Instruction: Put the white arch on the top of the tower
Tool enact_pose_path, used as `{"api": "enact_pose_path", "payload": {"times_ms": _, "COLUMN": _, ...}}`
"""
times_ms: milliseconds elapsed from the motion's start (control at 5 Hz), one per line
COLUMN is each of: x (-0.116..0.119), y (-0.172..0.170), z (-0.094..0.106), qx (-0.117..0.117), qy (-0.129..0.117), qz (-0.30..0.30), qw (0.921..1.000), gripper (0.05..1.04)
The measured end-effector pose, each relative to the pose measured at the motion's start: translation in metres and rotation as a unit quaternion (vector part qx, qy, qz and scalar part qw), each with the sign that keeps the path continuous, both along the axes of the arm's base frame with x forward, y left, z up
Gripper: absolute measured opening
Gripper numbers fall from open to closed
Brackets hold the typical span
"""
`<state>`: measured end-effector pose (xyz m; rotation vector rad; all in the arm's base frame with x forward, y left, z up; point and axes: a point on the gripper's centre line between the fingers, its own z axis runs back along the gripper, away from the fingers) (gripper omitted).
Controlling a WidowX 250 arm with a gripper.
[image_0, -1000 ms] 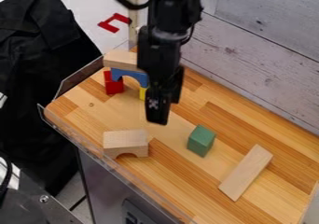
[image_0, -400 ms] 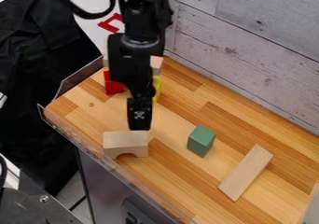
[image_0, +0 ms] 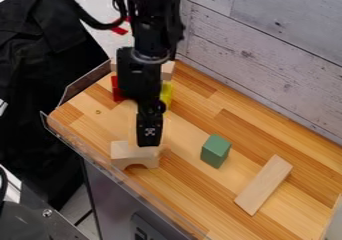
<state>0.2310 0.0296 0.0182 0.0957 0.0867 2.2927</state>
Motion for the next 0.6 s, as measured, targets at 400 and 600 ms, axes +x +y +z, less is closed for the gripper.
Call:
{"api": "enact_pose_path", "payload": {"times_ms": 400, "x": -0.007, "y": 0.013, "z": -0.008, "qx": -0.006, "qy": -0.007, "qz": 0.024, "qw": 0.9997, "gripper": 0.999}}
{"api": "enact_pose_path", "payload": {"times_ms": 600, "x": -0.016, "y": 0.011, "z": -0.012, "qx": -0.010, "qy": 0.004, "qz": 0.031, "qw": 0.9995, "gripper": 0.999}}
